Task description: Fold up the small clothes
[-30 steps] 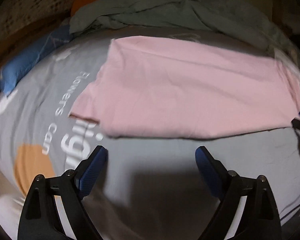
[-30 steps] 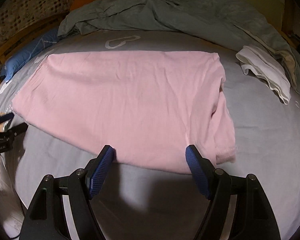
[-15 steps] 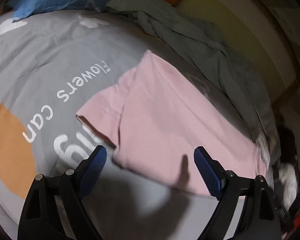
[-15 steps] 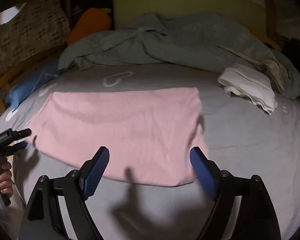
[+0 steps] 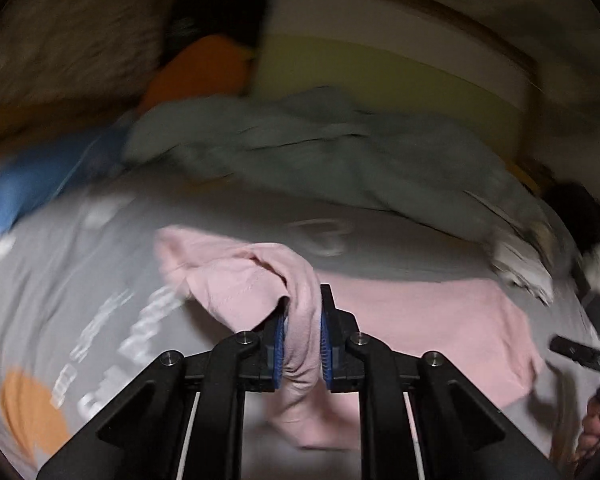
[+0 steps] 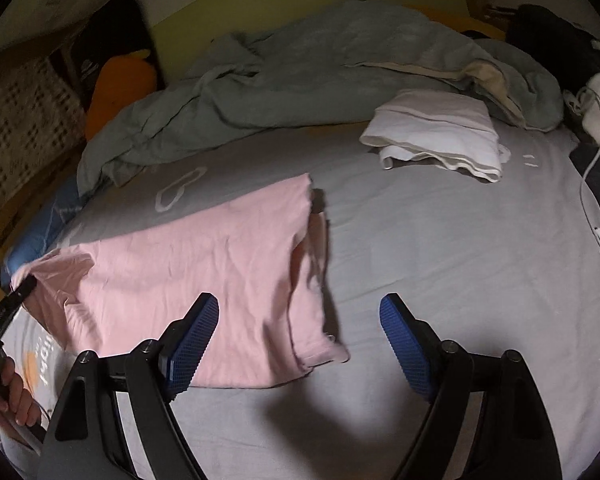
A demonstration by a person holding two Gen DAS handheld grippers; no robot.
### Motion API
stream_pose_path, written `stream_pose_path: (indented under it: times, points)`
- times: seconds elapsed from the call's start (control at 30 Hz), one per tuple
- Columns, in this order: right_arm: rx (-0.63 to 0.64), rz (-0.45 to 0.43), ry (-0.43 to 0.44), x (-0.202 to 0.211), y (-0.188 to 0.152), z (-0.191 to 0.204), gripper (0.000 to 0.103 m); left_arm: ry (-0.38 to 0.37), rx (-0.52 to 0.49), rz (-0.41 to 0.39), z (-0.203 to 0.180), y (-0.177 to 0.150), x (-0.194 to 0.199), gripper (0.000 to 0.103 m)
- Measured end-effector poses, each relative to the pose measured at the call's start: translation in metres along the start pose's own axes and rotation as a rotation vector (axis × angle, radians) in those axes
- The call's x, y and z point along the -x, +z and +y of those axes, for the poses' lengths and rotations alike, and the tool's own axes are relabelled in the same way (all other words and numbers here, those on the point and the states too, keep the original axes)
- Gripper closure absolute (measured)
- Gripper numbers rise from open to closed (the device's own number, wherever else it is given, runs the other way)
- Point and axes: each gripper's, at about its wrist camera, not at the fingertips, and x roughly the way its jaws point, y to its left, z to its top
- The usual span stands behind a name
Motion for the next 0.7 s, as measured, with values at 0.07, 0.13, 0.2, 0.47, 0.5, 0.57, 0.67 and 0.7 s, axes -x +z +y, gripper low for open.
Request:
stream_pose_path:
  times: [0.07, 0.13, 0.2, 0.47, 0.5, 0.57, 0.67, 0.7]
  points:
    - [-0.015, 0.006, 0.000, 0.002, 0.001, -0.005, 0.019, -0.027, -0.095, 0.012, -0.033, -0.004, -0.007, 0.090]
    - [-0.032, 0.004, 0.003, 0.004, 0.002, -0.008, 0.019, -0.064, -0.174, 0.062, -0.064, -0.015, -0.020, 0.090]
    - [-0.046, 0.004, 0.007, 0.005, 0.003, -0.012, 0.019, -0.114, -0.230, 0.123, -0.087, -0.034, -0.032, 0.090]
    - [-0.100, 0.033, 0.054, 0.005, 0.005, -0.023, 0.019, -0.134, -0.357, 0.202, -0.129, -0.085, -0.040, 0.077]
    - [-0.101, 0.035, 0.057, 0.004, 0.004, -0.023, 0.019, -0.158, -0.337, 0.200, -0.126, -0.083, -0.036, 0.073]
    - [-0.097, 0.034, 0.053, 0.004, 0.004, -0.022, 0.019, -0.196, -0.299, 0.190, -0.118, -0.082, -0.021, 0.067]
    - [-0.093, 0.030, 0.051, 0.004, 0.005, -0.021, 0.019, -0.252, -0.251, 0.155, -0.104, -0.076, 0.001, 0.061]
    - [-0.093, 0.029, 0.052, 0.004, 0.004, -0.021, 0.019, -0.261, -0.223, 0.138, -0.096, -0.073, 0.010, 0.060]
